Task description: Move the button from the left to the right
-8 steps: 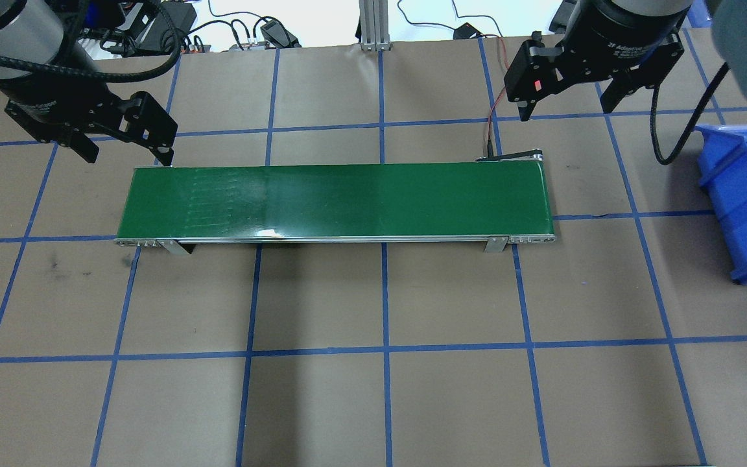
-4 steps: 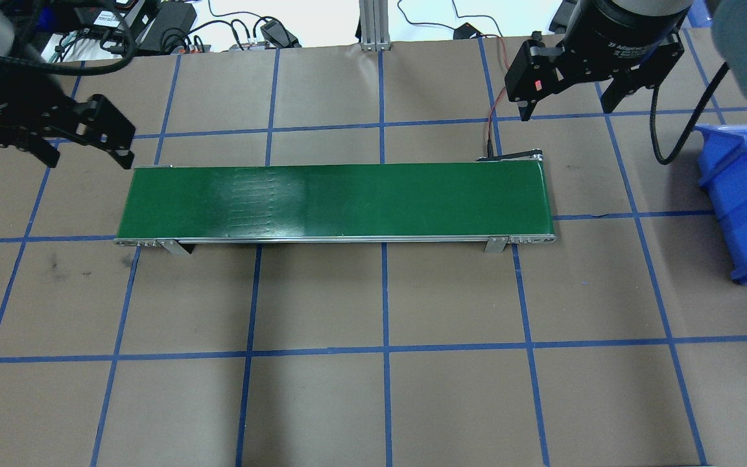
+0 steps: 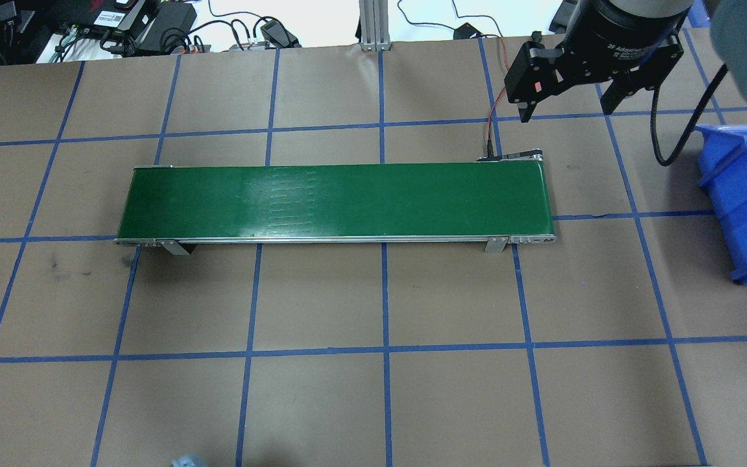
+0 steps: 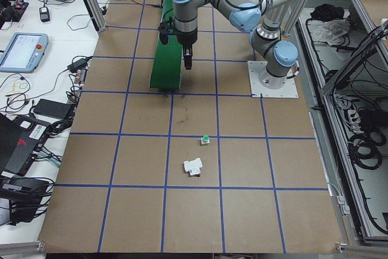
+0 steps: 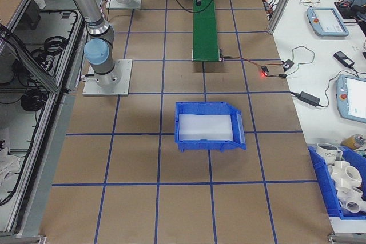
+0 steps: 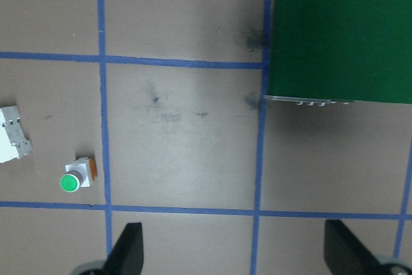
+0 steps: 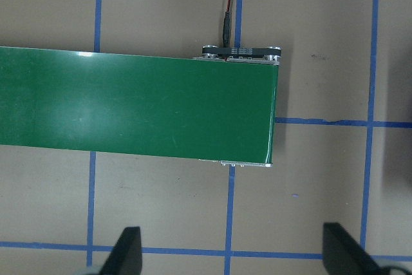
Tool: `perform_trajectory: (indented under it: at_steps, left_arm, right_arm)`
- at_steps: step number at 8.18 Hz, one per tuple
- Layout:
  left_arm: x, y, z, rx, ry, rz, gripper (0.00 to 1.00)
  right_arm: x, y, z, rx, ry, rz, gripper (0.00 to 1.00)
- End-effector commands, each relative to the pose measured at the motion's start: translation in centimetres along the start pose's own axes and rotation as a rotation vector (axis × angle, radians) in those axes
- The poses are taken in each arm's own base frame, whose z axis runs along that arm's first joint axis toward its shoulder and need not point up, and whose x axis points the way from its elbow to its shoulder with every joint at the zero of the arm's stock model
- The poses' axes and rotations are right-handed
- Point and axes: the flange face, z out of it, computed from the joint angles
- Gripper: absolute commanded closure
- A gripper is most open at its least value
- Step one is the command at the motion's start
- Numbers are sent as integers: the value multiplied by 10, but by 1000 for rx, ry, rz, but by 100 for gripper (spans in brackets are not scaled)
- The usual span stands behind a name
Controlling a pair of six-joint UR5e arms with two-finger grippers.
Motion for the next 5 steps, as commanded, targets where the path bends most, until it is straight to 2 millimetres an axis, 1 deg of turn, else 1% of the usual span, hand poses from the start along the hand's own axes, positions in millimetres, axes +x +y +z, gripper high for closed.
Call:
perform_trajectory:
  at_steps: [1, 2, 3, 5]
  left_arm:
    - [-113, -14, 66, -24, 24, 54, 0]
    - [-141, -20, 88, -22, 20, 59, 0]
    - [-166, -23, 115, -37, 33, 42, 0]
    - [-209, -21, 177, -132, 57, -5, 0]
  right_arm:
    - [0, 0, 0, 0, 0, 1, 0]
    - [0, 0, 0, -2, 0, 1, 0]
    - [0, 0, 0, -2, 0, 0, 0]
    - [0, 0, 0, -2, 0, 0, 0]
